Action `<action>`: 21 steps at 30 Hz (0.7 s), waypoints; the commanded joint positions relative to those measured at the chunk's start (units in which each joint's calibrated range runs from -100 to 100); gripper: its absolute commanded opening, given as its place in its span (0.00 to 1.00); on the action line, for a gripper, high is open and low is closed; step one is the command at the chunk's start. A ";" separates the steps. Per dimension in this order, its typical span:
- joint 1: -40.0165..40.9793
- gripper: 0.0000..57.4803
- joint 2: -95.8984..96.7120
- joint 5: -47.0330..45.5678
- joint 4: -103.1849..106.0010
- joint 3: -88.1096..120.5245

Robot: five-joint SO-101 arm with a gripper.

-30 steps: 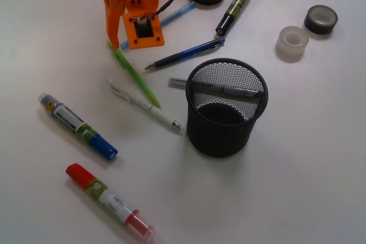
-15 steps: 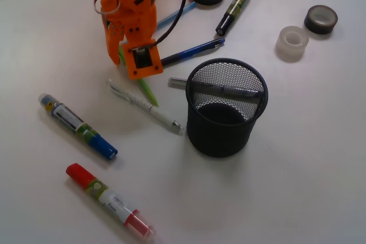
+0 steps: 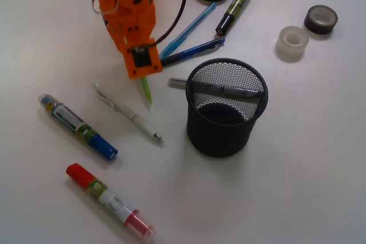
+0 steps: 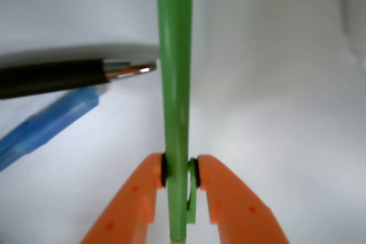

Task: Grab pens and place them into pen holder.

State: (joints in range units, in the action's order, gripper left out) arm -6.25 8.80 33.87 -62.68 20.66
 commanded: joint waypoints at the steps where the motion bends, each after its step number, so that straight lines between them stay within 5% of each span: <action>1: 0.23 0.01 -16.41 0.05 -3.29 -2.01; 11: 7.34 0.01 -46.32 7.18 13.60 -0.10; 21: 18.55 0.01 -47.00 12.31 77.03 30.33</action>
State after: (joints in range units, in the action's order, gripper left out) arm 10.03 -38.68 45.30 -12.92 40.43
